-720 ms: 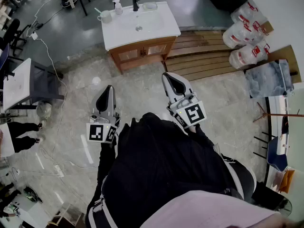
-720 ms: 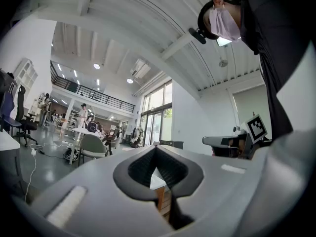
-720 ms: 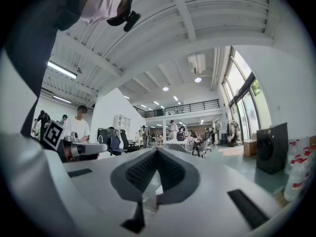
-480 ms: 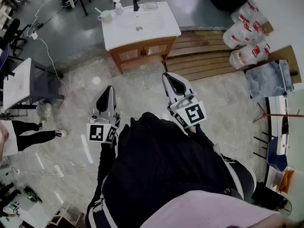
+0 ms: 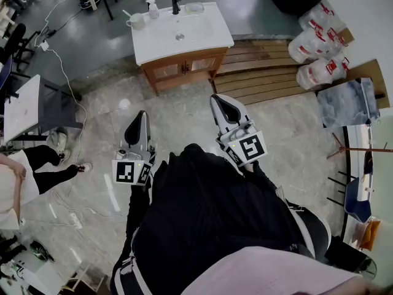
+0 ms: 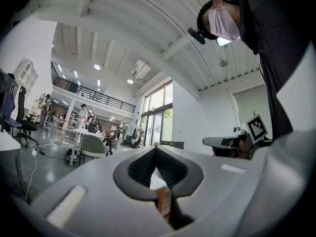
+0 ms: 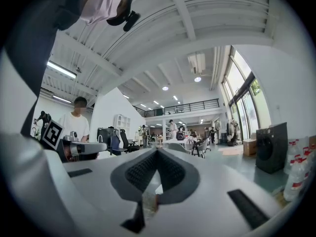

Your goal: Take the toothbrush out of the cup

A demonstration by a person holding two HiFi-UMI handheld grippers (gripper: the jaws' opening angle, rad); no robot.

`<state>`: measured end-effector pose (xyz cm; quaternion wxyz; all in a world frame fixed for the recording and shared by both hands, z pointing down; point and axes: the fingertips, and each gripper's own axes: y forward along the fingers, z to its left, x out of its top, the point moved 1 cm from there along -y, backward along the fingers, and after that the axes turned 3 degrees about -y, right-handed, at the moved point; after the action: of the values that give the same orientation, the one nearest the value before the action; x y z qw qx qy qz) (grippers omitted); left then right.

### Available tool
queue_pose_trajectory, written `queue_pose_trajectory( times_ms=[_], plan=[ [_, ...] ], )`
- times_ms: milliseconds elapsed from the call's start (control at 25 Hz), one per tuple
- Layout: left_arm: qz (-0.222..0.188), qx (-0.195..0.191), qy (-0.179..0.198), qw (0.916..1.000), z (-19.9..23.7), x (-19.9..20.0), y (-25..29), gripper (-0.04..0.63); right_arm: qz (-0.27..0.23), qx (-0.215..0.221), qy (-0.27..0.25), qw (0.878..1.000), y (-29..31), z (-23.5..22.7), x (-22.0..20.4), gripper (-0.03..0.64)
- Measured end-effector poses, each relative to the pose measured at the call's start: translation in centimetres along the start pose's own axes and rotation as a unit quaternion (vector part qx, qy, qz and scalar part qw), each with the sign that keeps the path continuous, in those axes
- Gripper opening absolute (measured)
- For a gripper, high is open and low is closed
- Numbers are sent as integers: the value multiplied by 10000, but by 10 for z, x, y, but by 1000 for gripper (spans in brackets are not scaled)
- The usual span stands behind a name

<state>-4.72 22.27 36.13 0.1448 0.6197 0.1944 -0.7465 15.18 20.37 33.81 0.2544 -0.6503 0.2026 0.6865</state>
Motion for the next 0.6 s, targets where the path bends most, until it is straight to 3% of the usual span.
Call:
queue_pose_trajectory(
  times_ms=[160, 240, 360, 600],
  plan=[
    [-39, 55, 99, 9999, 0, 2, 0, 33, 9, 33, -58, 10000, -1, 1, 0, 0],
    [-27, 104, 66, 9999, 1, 1, 2, 145, 34, 45, -51, 10000, -1, 0, 0, 0],
    [-20, 202, 21, 9998, 3, -2, 4, 240, 49, 43, 19, 10000, -1, -1, -2, 0],
    [-53, 219, 57, 9997, 0, -3, 8, 259, 19, 122, 32, 9999, -2, -5, -4, 1]
  ],
)
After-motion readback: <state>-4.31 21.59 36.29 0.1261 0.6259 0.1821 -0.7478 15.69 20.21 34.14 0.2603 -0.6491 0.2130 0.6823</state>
